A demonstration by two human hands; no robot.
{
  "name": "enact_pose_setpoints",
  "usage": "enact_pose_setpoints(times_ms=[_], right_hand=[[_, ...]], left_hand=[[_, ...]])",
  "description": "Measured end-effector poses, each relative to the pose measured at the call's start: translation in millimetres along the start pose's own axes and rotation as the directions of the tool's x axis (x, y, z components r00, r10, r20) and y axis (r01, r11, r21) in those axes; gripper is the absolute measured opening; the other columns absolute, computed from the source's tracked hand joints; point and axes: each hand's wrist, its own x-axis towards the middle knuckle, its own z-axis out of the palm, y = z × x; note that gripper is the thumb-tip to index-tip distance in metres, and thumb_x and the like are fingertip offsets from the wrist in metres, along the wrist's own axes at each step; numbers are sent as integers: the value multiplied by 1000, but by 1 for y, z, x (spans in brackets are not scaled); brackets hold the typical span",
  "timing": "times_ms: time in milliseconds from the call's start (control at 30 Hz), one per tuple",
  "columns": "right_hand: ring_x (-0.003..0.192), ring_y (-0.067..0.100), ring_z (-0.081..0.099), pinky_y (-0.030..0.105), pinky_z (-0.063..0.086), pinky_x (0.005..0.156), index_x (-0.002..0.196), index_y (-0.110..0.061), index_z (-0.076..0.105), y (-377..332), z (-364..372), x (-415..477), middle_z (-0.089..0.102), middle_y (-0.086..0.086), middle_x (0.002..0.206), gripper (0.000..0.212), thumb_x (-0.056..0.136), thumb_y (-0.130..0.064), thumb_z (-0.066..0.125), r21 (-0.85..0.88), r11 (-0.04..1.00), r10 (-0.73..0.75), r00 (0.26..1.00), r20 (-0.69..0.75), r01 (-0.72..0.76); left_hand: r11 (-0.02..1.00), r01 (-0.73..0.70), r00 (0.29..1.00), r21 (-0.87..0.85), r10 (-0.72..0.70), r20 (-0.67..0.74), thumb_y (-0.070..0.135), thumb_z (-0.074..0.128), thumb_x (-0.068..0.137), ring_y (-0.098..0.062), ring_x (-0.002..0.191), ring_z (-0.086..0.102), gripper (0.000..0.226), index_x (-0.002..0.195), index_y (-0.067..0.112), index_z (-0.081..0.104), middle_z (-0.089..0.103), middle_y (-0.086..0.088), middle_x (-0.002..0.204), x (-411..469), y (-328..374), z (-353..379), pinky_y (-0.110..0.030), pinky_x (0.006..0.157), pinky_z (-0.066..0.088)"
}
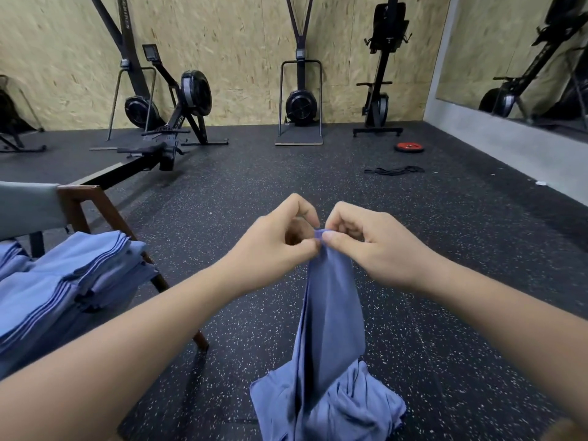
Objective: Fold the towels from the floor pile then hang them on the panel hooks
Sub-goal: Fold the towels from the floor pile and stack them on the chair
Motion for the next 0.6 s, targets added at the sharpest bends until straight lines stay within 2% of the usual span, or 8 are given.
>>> enact_pose_setpoints(times_ms=[133,233,333,433,533,600], right_hand=[[63,8,41,27,34,61,94,-21,56,-5,-4,2,57,9,70,13,107,-21,60,7,1000,7,998,-66,-6],[59,8,39,22,32,57,97,-18,54,-5,-8,3,49,-1,59,12,109,-20,58,-6,1000,11,993,-116,-11],[58,8,37,23,31,56,98,-16,54,-3,-14,3,46,-7,57,12,109,-19,57,-9,1000,13,987,-163,-14],[57,8,36,23,31,56,98,-16,54,-2,-21,2,45,-5,57,12,109,-20,58,-27,999,24,977,-213,-31],[57,10,38,24,32,56,99,-16,55,0,-31,2,51,6,62,12,109,-22,57,-57,997,43,965,-258,-60],[60,18,45,28,36,60,101,-17,56,5,-38,1,58,10,67,11,109,-24,57,-80,993,57,953,-298,-84]], left_hand=[[983,107,992,-152,-94,89,24,73,85,-19,77,52,22,99,20,57,65,-7,81,1,-26,20,-40,73,39],[963,162,983,-216,-139,120,20,70,84,-19,88,60,22,101,8,63,73,-19,93,0,-40,36,-42,82,45],[962,210,972,-175,-186,144,23,65,82,-18,92,60,34,109,1,65,69,-32,110,-1,-54,48,-46,84,48],[965,248,960,-87,-233,157,27,61,82,-16,89,59,33,105,4,65,71,-28,105,-3,-70,54,-58,90,56],[967,254,959,-3,-251,133,29,60,84,-15,79,58,24,97,9,65,72,-18,92,-7,-80,52,-49,75,52],[974,220,970,48,-224,100,21,63,92,-13,72,60,11,102,20,65,76,-8,89,-10,-83,47,-42,71,53]])
